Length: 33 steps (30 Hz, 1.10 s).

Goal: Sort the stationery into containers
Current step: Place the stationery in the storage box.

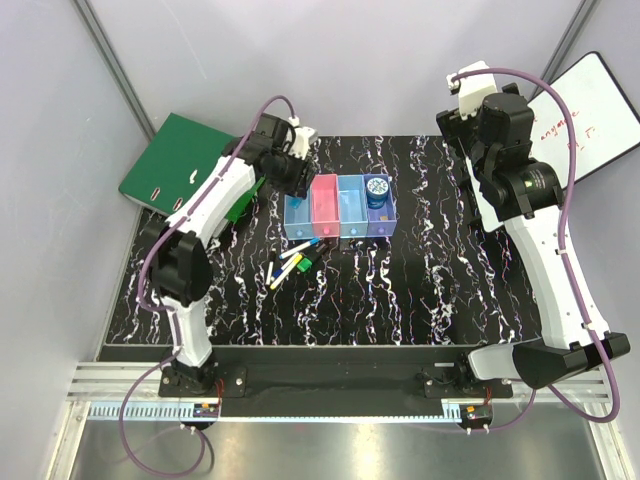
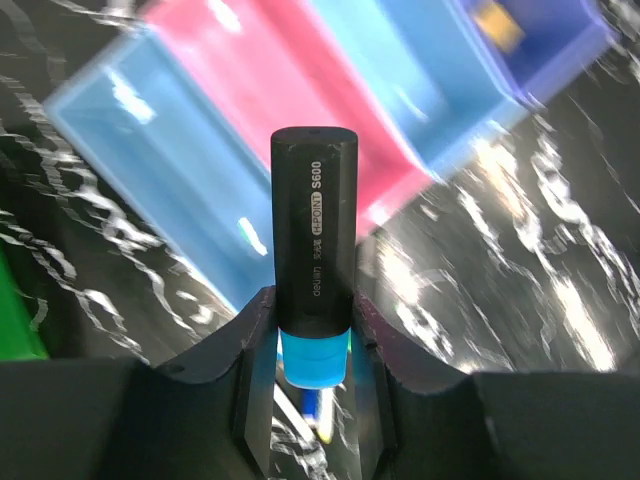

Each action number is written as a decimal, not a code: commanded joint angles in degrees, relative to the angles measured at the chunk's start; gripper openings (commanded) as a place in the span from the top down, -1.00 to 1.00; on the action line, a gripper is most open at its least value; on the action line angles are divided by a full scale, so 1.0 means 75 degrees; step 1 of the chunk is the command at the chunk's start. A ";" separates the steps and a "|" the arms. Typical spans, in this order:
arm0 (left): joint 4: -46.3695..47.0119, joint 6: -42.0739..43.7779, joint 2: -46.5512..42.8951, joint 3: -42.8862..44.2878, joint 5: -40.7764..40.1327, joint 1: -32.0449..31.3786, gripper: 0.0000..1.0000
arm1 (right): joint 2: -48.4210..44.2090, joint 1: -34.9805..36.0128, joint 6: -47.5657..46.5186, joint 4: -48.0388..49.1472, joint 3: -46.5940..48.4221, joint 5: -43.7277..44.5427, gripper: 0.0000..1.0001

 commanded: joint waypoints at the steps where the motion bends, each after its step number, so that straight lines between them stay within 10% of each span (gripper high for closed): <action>1: 0.0332 -0.0447 0.0756 0.0777 -0.0373 0.0212 1.00 | -0.0176 0.0037 0.0023 0.0039 0.0138 -0.0177 -0.75; 33: 0.0977 -0.0224 0.3089 0.1540 -0.1897 0.0459 1.00 | 0.0012 0.0037 0.0233 -0.0078 0.0102 -0.0786 -1.00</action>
